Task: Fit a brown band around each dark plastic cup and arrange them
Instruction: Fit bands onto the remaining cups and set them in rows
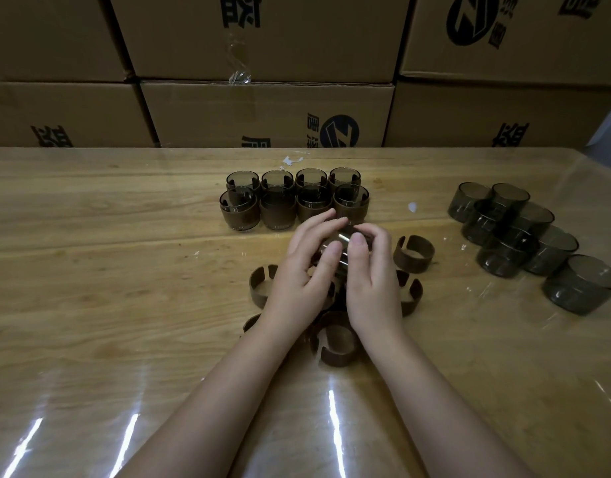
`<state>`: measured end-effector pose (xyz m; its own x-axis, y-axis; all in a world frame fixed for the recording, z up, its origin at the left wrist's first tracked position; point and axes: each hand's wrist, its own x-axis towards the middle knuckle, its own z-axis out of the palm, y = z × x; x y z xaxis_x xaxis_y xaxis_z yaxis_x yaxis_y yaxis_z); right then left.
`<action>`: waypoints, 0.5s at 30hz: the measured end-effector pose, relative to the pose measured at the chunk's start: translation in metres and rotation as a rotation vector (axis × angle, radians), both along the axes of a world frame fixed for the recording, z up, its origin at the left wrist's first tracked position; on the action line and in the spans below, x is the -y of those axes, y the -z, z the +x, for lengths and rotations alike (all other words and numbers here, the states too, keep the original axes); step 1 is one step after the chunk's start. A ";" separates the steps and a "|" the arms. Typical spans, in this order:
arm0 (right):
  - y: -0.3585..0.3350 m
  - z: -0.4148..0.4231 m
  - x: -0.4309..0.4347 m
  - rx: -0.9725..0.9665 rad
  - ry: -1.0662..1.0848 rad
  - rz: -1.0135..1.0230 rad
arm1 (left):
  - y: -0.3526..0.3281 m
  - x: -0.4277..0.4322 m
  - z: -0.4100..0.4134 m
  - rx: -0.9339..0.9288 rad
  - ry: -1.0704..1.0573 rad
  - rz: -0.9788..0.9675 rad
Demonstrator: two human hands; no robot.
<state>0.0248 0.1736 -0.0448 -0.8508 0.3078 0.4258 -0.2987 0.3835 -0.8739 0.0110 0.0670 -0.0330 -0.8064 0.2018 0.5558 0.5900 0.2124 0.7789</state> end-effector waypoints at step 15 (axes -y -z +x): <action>-0.008 0.013 0.015 -0.184 -0.086 0.482 | -0.005 0.011 -0.006 0.284 -0.020 0.455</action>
